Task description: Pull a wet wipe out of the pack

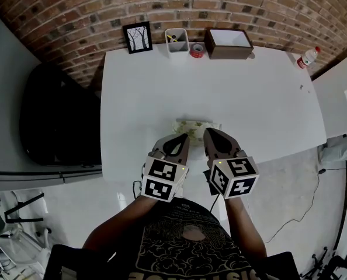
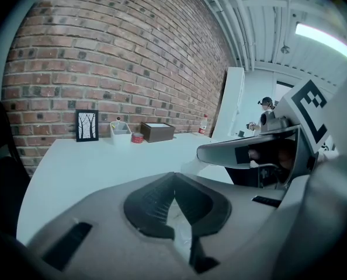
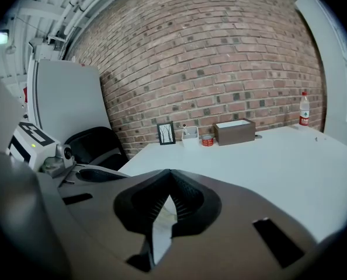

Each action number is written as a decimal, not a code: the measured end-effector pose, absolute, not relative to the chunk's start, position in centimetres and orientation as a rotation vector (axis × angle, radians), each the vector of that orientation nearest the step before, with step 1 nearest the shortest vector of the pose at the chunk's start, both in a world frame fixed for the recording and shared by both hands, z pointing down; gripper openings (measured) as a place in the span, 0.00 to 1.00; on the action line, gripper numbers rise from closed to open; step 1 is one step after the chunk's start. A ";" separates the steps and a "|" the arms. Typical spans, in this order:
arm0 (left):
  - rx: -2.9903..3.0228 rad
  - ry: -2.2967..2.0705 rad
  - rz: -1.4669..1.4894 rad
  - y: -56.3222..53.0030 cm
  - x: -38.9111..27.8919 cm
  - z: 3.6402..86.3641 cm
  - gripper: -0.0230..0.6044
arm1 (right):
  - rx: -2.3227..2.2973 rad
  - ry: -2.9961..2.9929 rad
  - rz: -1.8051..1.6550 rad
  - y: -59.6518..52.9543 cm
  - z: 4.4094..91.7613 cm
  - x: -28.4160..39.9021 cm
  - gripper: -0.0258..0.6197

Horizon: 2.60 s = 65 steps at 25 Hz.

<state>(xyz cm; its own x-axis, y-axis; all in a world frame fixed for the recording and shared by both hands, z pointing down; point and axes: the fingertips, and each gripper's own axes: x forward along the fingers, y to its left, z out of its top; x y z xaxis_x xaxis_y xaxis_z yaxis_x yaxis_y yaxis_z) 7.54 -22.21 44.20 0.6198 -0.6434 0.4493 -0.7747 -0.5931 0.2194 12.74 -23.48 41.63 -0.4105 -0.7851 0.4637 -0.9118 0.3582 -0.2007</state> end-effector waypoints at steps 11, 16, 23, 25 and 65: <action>2.476 -1.147 0.443 -20.7 7.6 42.9 0.05 | 1.525 -2.392 0.547 -22.1 38.6 12.6 0.06; 2.485 -1.158 0.439 -19.6 7.7 42.5 0.05 | 1.534 -2.418 0.517 -21.0 37.6 12.6 0.06; 2.500 -1.182 0.425 -18.2 7.4 41.3 0.05 | 1.549 -2.444 0.502 -19.1 36.7 12.5 0.06; 2.505 -1.185 0.422 -17.7 7.5 41.0 0.05 | 1.551 -2.449 0.499 -18.4 36.6 12.6 0.06; 2.570 -1.153 0.349 -12.8 9.6 40.6 0.06 | 1.553 -2.396 0.424 -12.0 39.7 12.3 0.07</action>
<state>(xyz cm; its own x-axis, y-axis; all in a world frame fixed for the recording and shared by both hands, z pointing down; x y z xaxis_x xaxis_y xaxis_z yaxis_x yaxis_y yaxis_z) 9.59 -12.83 40.62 0.6481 -0.6819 0.3392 -0.7554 -0.6320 0.1728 12.26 -12.01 39.66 -0.3983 -0.8417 0.3645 -0.9157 0.3882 -0.1041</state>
